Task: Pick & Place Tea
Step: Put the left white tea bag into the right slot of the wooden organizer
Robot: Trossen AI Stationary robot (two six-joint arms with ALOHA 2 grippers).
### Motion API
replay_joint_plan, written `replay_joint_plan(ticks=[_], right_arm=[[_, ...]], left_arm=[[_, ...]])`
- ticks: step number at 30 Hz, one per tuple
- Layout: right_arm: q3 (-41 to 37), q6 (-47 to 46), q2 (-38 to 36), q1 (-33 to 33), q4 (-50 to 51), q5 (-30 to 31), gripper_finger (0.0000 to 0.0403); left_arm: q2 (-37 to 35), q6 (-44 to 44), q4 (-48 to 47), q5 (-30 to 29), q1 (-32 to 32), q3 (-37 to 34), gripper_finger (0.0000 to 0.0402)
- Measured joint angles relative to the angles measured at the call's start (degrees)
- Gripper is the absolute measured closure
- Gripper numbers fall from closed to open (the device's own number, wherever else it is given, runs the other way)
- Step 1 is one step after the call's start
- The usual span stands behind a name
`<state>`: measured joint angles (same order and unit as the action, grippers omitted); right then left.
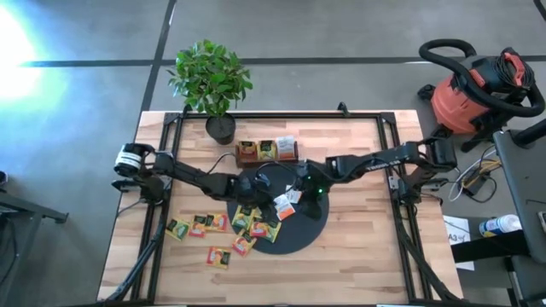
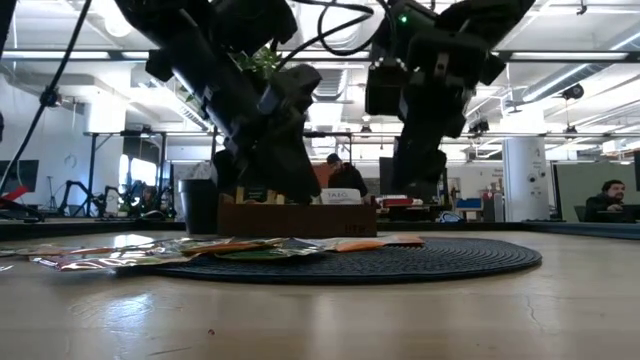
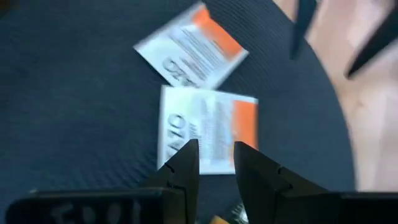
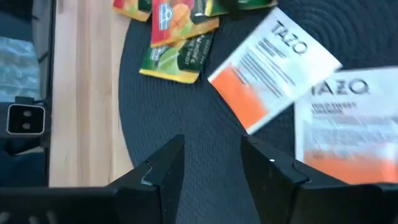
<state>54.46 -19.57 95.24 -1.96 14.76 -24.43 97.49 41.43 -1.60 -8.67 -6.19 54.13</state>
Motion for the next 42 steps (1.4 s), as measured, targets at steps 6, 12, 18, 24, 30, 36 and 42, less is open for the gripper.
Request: replay_joint_plan(ticks=[6,12,18,24,30,36,42], right_arm=[[-0.5,-1.4,3.6,1.9,-5.1,0.2,0.0272],[0.3,-3.1,8.4,2.1,-8.2,0.7,0.0281],[0.5,-3.0,11.5,2.2,-8.9,2.1,0.0291],[0.3,-2.8,12.7,2.2,-10.8,3.0,0.0304],[0.3,-2.6,12.8,2.2,-11.0,3.4,0.0315],[0.2,-2.5,12.8,2.2,-11.0,3.4,0.0322],[0.2,-2.2,12.8,2.2,-11.0,3.8,0.0322]], left_arm=[[0.0,-0.9,-1.0,-1.8,2.9,-0.1,0.0326],[0.0,-0.9,-1.5,-0.3,6.5,-0.6,0.0326],[0.8,0.5,-1.5,4.6,7.8,-2.2,0.0326],[2.8,3.6,0.2,7.7,7.8,-3.3,0.0326],[3.0,6.4,7.6,13.0,8.0,-3.6,0.0326],[3.1,8.4,8.6,18.9,8.7,-3.8,0.0326],[3.2,8.5,8.6,20.7,8.8,-3.9,0.0326]])
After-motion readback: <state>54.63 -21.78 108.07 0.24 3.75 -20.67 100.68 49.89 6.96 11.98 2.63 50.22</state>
